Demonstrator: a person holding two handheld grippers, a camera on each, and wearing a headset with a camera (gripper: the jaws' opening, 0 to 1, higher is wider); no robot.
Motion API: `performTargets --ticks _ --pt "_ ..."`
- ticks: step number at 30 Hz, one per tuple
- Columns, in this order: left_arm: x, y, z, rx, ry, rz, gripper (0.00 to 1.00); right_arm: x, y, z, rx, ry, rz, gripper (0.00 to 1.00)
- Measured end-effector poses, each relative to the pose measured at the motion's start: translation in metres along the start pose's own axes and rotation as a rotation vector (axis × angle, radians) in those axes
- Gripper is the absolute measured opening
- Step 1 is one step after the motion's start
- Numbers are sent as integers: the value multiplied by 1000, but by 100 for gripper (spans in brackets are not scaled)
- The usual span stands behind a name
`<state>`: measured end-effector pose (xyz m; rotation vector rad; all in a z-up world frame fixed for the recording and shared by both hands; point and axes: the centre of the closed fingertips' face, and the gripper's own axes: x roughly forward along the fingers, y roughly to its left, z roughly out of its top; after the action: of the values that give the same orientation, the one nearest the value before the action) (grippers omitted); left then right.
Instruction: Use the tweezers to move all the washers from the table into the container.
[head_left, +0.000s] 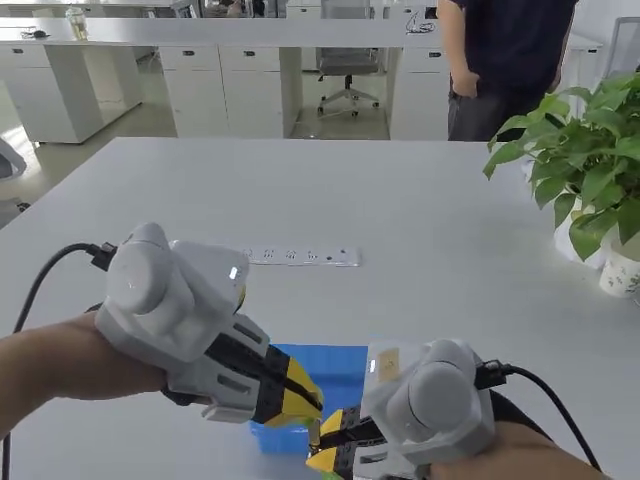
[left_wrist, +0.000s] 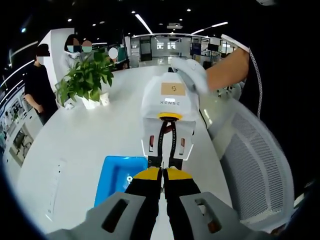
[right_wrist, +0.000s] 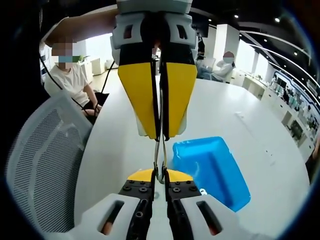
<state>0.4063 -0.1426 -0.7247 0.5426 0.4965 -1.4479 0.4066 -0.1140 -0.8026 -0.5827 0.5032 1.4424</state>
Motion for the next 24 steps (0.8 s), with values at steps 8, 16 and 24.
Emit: performTargets --ticks 8,16,24 --pt "-6 10 11 11 -15 16 5 -8 -14 8 -8 -13 -20 9" --pt "-7 21 17 29 -14 30 5 -10 -28 13 -25 -17 -34 9" --pt "-9 34 20 36 -14 38 5 -10 -42 16 -39 -17 -42 9"
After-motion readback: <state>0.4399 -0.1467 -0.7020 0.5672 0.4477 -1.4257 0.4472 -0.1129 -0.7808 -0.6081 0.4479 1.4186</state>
